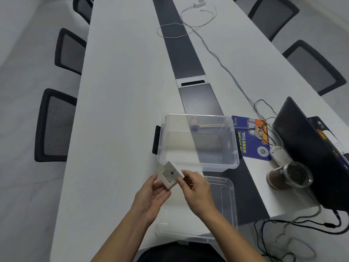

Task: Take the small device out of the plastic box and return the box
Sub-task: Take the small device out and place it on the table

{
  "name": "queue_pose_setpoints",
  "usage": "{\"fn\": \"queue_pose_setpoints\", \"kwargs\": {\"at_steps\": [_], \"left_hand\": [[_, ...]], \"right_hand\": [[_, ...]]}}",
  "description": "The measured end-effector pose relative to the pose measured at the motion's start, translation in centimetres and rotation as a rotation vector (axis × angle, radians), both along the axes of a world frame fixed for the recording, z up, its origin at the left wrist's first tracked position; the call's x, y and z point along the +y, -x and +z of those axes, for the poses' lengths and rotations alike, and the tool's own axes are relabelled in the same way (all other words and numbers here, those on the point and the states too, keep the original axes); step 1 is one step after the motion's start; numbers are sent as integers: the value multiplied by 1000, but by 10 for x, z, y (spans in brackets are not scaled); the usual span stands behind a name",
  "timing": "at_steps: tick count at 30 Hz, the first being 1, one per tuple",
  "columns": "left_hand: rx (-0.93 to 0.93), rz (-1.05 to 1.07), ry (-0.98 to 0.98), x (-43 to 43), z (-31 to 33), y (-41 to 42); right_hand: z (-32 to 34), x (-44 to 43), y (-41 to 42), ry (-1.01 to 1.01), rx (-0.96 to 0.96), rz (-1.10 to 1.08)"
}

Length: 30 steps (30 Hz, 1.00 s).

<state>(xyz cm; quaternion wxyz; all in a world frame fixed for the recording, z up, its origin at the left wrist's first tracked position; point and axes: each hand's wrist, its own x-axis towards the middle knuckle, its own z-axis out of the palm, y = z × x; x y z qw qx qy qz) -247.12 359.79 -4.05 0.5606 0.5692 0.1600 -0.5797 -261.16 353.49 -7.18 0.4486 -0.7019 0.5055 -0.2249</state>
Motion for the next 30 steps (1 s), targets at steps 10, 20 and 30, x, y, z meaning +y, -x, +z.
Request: {"fn": "queue_pose_setpoints", "kwargs": {"at_steps": [10,20,30], "left_hand": [[-342,-230,-43,23,-11,-50],[-481,-348,-126,72,-58,-93],[-469,-273,-211,102,-92,-129]], "right_hand": [[-8,10,-27,23,26,168],[-44,32,-91,-451,47,225],[-84,54,-148,-531,204,403]]}}
